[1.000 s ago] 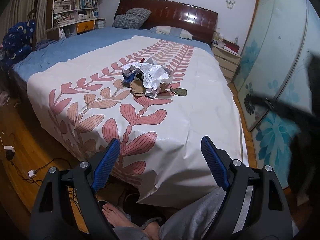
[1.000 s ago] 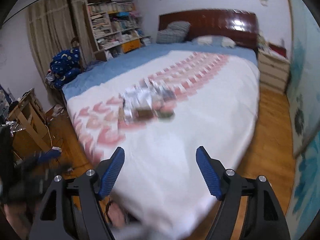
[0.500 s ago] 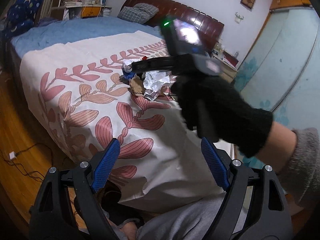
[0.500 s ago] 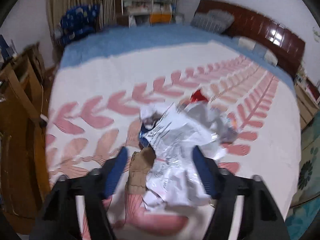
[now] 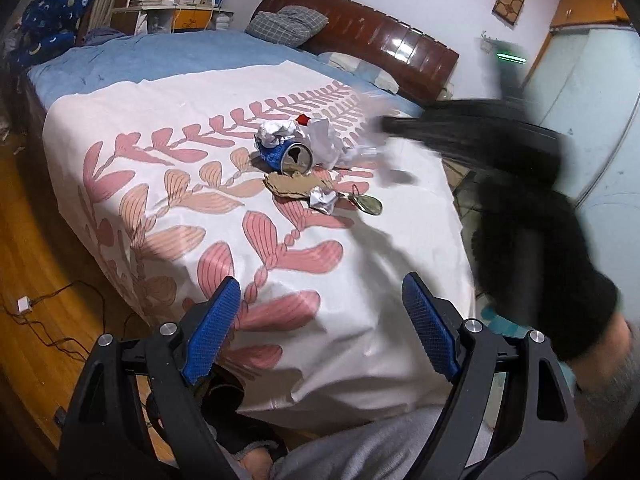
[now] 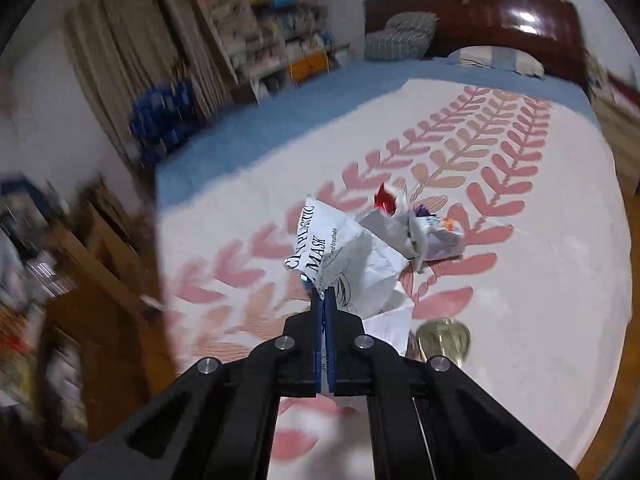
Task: Collect trash
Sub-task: 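Grasp the white printed paper with the right tool while left tool grasps cardboard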
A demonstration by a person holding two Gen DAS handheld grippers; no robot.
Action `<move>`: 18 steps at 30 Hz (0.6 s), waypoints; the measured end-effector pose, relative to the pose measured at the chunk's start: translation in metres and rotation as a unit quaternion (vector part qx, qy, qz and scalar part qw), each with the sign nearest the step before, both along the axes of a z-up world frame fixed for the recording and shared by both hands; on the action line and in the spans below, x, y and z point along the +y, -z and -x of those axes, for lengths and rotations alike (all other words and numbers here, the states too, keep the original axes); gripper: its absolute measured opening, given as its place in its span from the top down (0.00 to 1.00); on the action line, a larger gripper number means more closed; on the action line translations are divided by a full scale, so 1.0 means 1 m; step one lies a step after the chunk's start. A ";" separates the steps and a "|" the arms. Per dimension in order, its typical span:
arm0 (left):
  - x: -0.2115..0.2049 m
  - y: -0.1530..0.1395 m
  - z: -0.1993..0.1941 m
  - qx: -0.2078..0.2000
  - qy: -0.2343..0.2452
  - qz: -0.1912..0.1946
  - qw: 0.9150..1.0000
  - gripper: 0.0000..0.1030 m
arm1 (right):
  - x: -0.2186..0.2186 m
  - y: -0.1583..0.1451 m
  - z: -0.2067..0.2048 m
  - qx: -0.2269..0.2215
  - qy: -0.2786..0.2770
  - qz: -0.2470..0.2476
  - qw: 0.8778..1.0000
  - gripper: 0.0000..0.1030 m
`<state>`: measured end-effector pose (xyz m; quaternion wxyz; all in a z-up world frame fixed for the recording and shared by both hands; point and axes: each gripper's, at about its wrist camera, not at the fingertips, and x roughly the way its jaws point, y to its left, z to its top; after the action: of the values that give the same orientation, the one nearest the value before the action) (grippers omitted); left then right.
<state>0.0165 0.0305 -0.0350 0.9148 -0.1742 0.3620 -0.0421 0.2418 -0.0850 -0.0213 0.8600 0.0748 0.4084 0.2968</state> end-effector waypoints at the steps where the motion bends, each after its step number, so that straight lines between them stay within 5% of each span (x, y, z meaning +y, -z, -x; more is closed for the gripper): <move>1: 0.001 0.001 -0.008 0.004 0.001 -0.003 1.000 0.20 | -0.020 -0.008 0.012 0.000 0.006 -0.022 1.000 0.97; 6: 0.014 0.012 -0.063 0.031 0.000 0.003 1.000 0.18 | -0.094 -0.010 0.065 0.019 0.029 -0.077 0.996 0.97; 12: 0.047 0.037 -0.145 0.050 -0.019 0.089 0.995 0.18 | -0.133 0.027 0.116 0.042 0.038 -0.070 0.996 0.97; 18: 0.053 0.078 -0.202 0.113 -0.051 0.071 0.990 0.18 | -0.141 0.055 0.141 0.057 0.033 -0.059 0.996 0.96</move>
<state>0.2182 0.0838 -0.1125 0.8541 -0.2609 0.4500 -0.0008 0.1006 -0.2260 -0.0759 0.8388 0.1552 0.4357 0.2872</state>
